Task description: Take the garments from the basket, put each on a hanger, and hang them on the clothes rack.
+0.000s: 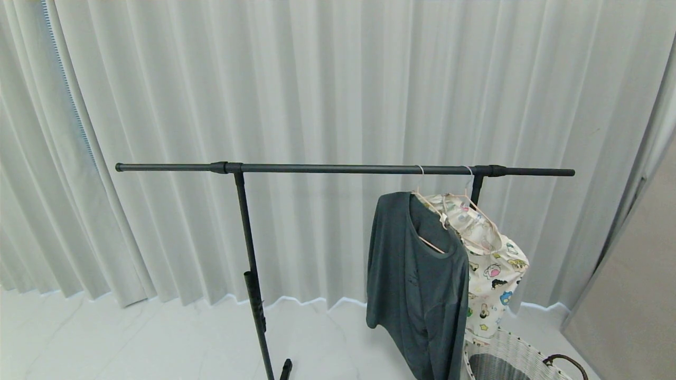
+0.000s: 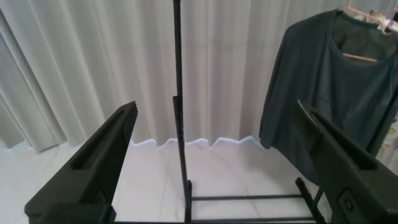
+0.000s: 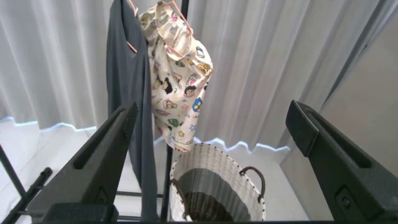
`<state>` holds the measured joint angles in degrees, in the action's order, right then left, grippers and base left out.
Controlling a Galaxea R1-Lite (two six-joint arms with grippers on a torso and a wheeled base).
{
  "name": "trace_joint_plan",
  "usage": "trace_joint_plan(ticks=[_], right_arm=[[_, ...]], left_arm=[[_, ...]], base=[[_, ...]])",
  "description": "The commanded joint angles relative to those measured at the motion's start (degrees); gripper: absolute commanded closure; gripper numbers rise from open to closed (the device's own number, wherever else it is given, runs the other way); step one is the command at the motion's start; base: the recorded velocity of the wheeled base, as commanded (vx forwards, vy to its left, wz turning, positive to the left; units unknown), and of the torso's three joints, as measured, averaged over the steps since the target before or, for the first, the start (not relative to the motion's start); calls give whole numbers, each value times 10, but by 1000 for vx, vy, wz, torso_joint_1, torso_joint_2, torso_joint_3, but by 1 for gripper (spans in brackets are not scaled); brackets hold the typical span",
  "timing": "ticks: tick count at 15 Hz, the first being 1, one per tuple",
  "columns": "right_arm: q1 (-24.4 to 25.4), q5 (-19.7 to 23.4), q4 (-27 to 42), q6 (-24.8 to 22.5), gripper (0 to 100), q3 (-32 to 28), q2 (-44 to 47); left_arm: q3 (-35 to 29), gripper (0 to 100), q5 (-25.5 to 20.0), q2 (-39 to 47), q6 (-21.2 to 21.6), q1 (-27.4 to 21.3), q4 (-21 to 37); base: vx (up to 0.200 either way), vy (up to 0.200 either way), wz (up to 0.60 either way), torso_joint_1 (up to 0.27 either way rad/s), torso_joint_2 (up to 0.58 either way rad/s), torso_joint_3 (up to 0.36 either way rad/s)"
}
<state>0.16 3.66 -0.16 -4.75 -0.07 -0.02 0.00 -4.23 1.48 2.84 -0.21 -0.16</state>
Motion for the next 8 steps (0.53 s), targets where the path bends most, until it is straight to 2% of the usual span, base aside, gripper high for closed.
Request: trace_joint_plan(ticks=[1, 8], right_arm=[[0, 0, 0, 2, 0, 0, 0], [0, 0, 0, 1, 0, 0, 0]], left_arm=[[0, 0, 0, -14, 0, 4, 0], [0, 0, 0, -14, 0, 3, 0]], base=[[0, 0, 0, 0, 0, 0], [0, 0, 0, 0, 0, 0]])
